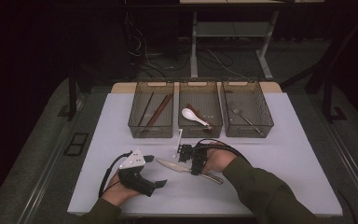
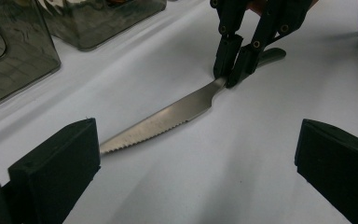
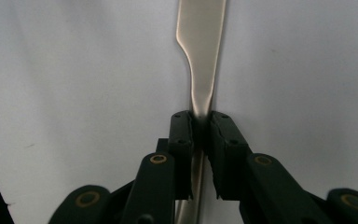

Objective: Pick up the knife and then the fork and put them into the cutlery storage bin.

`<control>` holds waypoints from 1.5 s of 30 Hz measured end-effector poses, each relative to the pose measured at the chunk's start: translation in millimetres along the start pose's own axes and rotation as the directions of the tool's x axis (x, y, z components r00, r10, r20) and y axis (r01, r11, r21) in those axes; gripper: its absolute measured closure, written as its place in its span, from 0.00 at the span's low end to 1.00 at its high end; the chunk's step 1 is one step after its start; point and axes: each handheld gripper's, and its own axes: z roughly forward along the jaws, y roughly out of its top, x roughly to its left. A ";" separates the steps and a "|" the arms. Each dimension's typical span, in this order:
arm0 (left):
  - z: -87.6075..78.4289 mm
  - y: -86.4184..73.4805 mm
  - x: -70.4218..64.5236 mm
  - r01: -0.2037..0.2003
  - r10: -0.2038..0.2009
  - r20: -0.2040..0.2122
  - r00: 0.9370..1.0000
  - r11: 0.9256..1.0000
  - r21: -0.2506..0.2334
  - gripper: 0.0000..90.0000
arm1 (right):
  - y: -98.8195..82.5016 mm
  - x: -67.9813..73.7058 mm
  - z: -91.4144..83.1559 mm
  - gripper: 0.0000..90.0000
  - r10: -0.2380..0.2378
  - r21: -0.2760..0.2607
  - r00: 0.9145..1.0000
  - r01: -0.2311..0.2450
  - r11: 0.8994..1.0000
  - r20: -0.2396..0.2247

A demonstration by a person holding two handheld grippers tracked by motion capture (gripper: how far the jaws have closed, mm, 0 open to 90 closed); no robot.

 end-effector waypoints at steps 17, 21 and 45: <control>-0.6 0.1 1.2 -0.001 0.001 -0.007 1.000 1.000 -0.001 0.00 | -12.8 -6.7 -9.3 0.89 0.042 -0.093 0.999 -0.042 0.995 0.001; -0.7 0.1 1.5 0.000 0.000 -0.010 1.000 1.000 -0.002 0.00 | -21.7 -11.8 -15.1 0.89 0.064 -0.153 0.998 -0.064 0.986 -0.009; -0.2 -0.5 2.3 0.002 -0.002 -0.012 1.000 1.000 0.005 0.00 | -86.3 -29.0 -31.8 0.89 0.174 -0.549 0.982 -0.182 0.816 -0.067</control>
